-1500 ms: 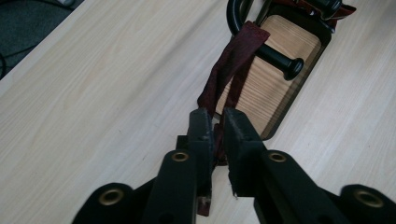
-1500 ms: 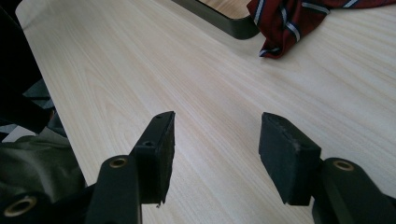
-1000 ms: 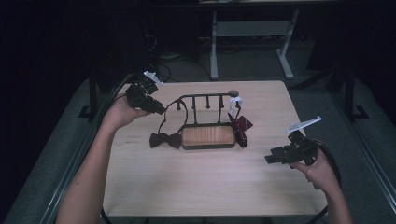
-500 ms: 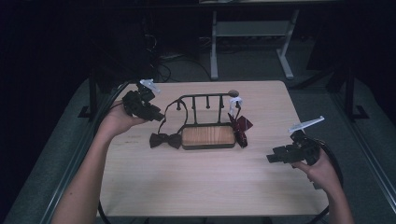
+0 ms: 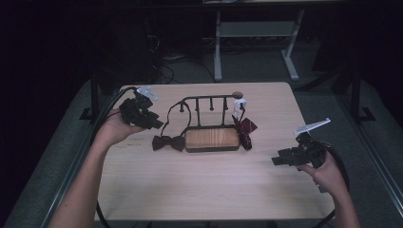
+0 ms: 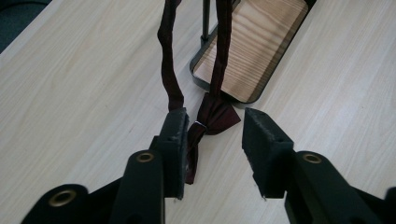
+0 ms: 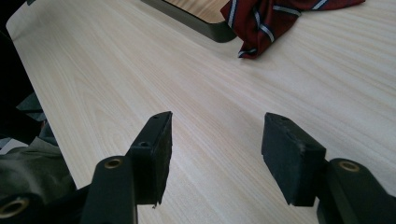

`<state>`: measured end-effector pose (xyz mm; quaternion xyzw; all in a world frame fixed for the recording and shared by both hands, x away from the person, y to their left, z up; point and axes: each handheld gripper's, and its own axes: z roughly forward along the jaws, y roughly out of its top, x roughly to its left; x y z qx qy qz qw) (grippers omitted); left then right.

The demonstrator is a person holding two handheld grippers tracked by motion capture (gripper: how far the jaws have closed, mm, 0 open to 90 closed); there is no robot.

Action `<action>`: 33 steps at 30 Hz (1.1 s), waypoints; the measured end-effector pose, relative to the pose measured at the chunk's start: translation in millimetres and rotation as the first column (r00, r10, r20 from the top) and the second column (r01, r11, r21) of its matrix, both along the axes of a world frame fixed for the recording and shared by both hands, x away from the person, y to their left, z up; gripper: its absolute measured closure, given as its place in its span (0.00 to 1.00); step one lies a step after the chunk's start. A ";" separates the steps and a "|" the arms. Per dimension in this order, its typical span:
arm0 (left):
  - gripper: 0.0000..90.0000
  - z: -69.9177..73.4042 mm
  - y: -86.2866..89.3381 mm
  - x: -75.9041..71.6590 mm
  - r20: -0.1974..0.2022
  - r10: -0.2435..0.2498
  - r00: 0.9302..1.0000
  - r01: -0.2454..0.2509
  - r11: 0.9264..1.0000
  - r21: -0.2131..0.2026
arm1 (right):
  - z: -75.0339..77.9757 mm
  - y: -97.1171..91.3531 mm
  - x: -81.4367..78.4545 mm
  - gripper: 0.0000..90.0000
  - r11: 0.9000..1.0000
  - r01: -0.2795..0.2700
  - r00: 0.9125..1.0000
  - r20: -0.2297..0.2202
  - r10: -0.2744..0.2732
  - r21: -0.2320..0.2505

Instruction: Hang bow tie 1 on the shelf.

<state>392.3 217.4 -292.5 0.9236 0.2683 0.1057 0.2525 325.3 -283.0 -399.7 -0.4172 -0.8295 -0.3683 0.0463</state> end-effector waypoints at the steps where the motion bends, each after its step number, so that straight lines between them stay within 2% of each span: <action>1: 0.66 -0.4 -0.4 -1.2 0.001 0.001 1.000 -0.001 1.000 -0.001 | 0.1 -0.1 -0.1 0.48 1.000 0.001 1.000 0.000 -0.001 0.001; 20: 0.57 -6.9 2.1 -19.8 0.031 -0.018 0.999 0.018 1.000 -0.005 | -0.2 -3.0 0.1 0.48 1.000 0.010 1.000 -0.002 -0.010 -0.001; 33: 0.54 -16.6 2.4 -30.8 0.025 -0.034 0.999 0.034 0.999 -0.003 | -0.5 -3.0 0.1 0.48 1.000 0.009 1.000 -0.001 -0.009 -0.004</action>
